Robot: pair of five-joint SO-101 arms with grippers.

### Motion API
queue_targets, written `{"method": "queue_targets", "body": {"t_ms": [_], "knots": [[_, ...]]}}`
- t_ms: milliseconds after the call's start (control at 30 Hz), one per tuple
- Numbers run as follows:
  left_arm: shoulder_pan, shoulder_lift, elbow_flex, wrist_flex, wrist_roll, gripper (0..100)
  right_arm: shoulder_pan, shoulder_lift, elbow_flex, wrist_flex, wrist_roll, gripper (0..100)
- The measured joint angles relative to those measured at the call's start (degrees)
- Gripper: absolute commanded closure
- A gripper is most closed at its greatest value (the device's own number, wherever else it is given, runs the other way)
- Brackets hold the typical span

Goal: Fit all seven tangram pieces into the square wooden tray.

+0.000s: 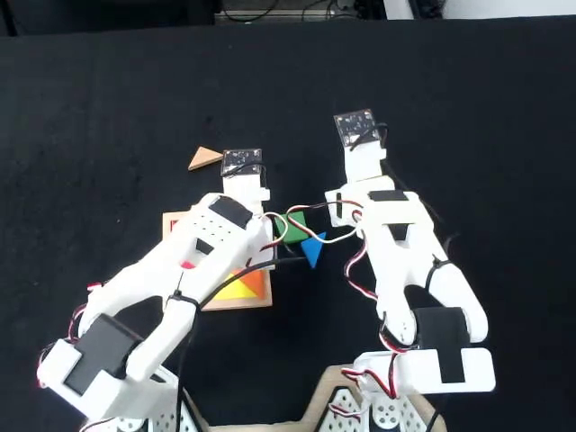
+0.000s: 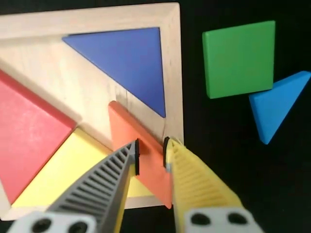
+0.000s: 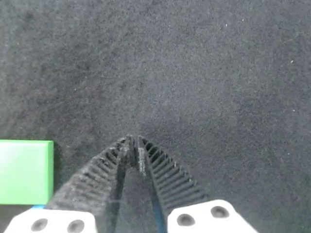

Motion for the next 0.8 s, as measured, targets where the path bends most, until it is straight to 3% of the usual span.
{"method": "queue_targets", "body": {"t_ms": [300,800], "knots": [[0.09,0.00,0.00,3.16,-2.55,89,0.00,0.00,0.00,0.00,0.00,98.7],[-1.41,0.00,-2.55,10.55,-12.75,89,0.00,0.00,0.00,0.00,0.00,98.7]]}}
